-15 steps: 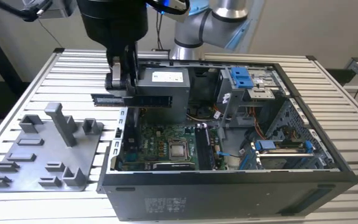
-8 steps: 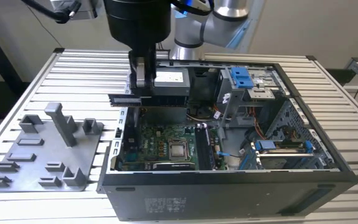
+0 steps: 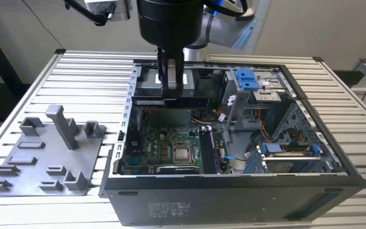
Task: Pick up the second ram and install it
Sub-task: 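Pick up the second ram and move it above second insertion slot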
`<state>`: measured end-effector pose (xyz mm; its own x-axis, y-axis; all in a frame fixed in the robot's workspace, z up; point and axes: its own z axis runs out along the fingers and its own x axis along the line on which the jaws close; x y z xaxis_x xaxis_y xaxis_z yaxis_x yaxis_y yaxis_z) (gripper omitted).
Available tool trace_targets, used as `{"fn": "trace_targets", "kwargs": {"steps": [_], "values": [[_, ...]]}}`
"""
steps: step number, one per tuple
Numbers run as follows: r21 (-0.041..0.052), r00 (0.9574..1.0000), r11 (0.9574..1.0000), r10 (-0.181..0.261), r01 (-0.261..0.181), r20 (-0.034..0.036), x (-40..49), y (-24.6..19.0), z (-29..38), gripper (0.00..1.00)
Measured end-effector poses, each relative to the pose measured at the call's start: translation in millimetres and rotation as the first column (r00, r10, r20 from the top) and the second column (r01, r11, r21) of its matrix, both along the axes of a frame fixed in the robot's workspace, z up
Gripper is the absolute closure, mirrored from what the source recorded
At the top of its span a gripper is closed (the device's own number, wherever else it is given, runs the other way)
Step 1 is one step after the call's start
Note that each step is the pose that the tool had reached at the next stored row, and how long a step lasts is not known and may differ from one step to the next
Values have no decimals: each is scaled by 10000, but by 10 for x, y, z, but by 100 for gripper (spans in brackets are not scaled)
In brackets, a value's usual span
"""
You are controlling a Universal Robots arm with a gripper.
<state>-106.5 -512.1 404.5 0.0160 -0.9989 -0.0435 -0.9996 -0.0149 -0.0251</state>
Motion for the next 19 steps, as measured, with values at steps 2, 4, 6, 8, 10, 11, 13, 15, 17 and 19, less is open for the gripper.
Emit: {"fn": "trace_targets", "kwargs": {"steps": [2, 4, 6, 8, 10, 11, 13, 15, 17, 19], "values": [[6, 10000, 10000, 26, -26, 0, 79, -1, 0, 86], [14, 10000, 10000, 51, -51, 0, 162, -3, 0, 86], [20, 10000, 10000, 74, -74, 0, 241, -4, 0, 86], [28, 10000, 9999, 96, -96, 0, 322, -5, 0, 86], [34, 9999, 9999, 119, -119, 0, 401, -7, 0, 86], [36, 9999, 9999, 129, -129, 0, 437, -8, 0, 86], [42, 9999, 9999, 150, -150, 0, 515, -10, 0, 86], [49, 9999, 9998, 172, -172, 0, 591, -12, 0, 86], [55, 9998, 9998, 194, -194, 0, 671, -14, 0, 86], [58, 9998, 9998, 212, -212, -1, 747, -16, 0, 86]]}}
